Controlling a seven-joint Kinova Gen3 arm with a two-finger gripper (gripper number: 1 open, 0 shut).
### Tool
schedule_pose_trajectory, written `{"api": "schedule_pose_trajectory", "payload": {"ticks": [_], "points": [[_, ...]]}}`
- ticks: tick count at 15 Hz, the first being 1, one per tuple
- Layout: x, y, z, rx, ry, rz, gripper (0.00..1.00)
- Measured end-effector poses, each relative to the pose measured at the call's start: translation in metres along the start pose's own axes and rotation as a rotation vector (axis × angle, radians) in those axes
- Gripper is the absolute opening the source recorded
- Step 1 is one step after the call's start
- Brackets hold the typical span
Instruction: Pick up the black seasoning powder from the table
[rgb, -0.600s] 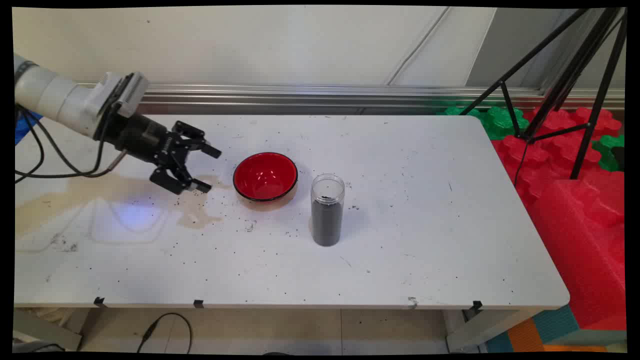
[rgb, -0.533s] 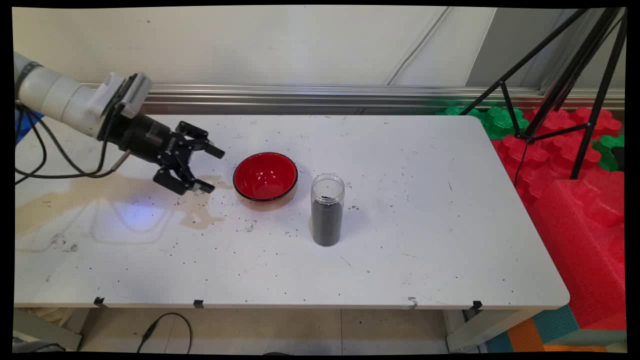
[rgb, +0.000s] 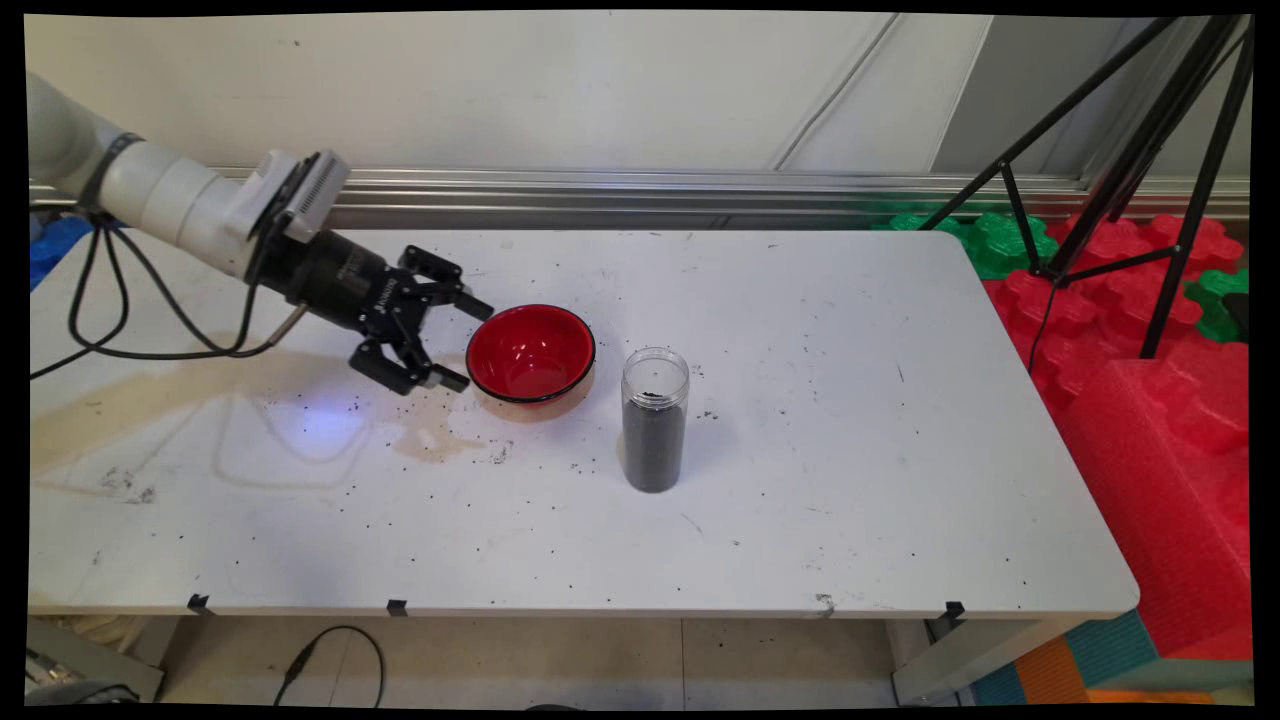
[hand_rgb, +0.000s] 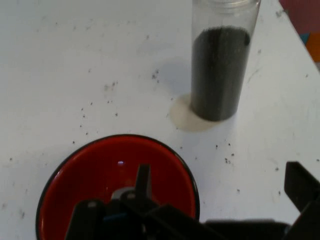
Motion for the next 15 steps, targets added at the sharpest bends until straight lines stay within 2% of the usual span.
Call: {"api": "schedule_pose_trajectory", "payload": {"ticks": [10, 15], "points": [[0.01, -0.018, 0.042, -0.074, 0.052, 0.062, 1.0], [0.015, -0.028, 0.067, -0.129, 0.072, 0.105, 1.0]]}}
